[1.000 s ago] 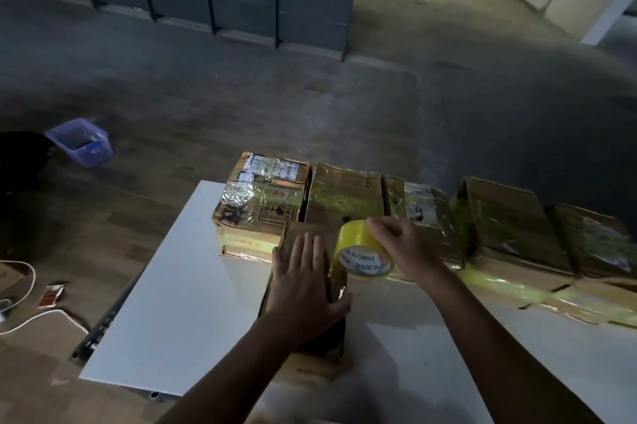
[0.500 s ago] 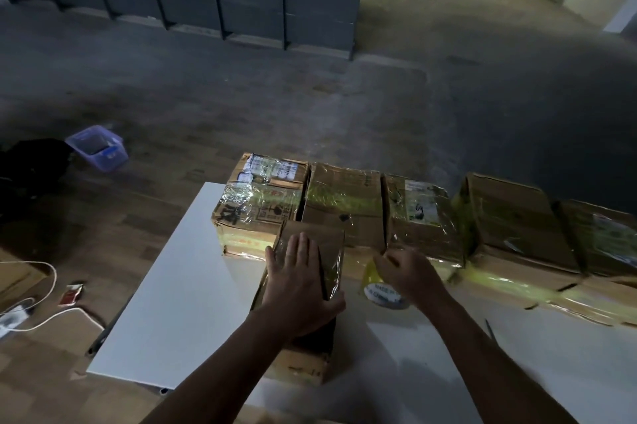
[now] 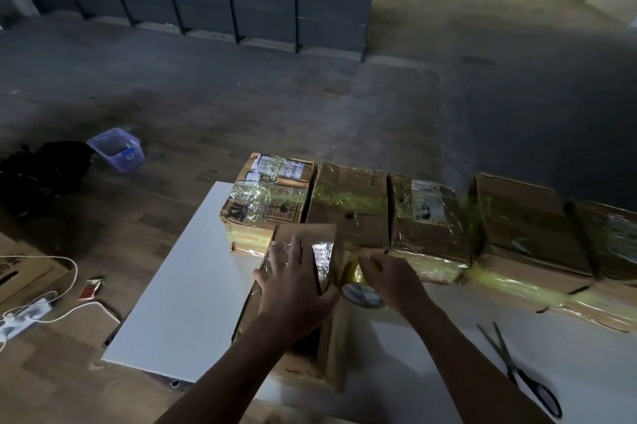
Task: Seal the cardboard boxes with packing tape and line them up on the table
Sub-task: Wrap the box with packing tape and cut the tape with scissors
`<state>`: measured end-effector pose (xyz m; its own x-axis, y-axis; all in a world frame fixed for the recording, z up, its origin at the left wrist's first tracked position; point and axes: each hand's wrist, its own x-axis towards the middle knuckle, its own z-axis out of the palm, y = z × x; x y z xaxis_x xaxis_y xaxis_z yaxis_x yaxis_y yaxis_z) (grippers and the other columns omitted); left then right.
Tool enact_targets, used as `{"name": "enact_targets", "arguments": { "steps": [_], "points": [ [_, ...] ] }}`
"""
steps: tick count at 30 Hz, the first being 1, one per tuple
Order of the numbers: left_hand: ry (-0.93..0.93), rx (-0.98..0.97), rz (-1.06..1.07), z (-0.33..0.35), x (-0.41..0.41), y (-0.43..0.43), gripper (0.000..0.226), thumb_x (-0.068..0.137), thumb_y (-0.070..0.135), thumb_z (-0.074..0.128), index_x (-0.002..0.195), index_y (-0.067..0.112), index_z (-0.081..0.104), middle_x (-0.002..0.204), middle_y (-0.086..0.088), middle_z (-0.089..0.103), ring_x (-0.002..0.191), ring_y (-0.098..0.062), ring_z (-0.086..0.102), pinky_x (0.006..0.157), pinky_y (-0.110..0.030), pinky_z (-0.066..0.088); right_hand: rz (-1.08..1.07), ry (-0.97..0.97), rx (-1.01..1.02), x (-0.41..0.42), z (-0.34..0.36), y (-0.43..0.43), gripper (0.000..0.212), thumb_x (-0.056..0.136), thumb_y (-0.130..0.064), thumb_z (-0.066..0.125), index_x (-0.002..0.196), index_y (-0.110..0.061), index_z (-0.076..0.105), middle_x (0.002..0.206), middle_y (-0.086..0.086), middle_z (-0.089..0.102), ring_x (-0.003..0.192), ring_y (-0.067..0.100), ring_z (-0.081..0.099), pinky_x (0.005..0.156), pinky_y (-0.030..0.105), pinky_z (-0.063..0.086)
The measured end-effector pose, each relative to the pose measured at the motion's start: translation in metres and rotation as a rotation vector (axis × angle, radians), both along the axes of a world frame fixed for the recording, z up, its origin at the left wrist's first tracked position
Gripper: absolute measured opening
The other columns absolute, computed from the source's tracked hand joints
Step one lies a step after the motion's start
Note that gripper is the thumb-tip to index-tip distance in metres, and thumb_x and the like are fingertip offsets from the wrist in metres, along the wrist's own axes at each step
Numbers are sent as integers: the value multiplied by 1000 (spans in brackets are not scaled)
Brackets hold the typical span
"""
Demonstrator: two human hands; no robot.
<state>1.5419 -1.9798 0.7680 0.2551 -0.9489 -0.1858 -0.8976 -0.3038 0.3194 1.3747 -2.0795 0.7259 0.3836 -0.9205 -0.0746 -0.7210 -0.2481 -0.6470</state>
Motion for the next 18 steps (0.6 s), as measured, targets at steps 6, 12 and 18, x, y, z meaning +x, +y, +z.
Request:
{"name": "enact_targets", "arguments": {
  "steps": [6, 12, 18],
  "points": [
    [324, -130, 86, -18, 19, 17, 94, 76, 70, 45, 153, 26, 13, 160, 10, 10, 147, -20, 9, 113, -59, 22, -66, -261, -51, 6, 18, 3, 42, 95, -28, 55, 61, -3, 50, 50, -2, 38, 45, 4, 33, 46, 20, 25],
    [857, -266, 379, -44, 27, 38, 91, 65, 57, 59, 146, 21, 37, 148, 2, 38, 130, -13, 39, 101, -27, 36, -28, -371, 86, 20, 32, 13, 36, 92, -43, 52, 73, -15, 64, 64, 5, 55, 54, 3, 49, 49, 16, 34],
    [1175, -119, 405, -91, 60, 45, 89, 64, 62, 65, 145, 35, 40, 142, -1, 51, 123, -20, 54, 103, -43, 46, 32, -165, 119, 50, 26, 17, 30, 96, -43, 50, 91, -18, 68, 83, 2, 66, 78, 17, 62, 67, 35, 47]
  ]
}}
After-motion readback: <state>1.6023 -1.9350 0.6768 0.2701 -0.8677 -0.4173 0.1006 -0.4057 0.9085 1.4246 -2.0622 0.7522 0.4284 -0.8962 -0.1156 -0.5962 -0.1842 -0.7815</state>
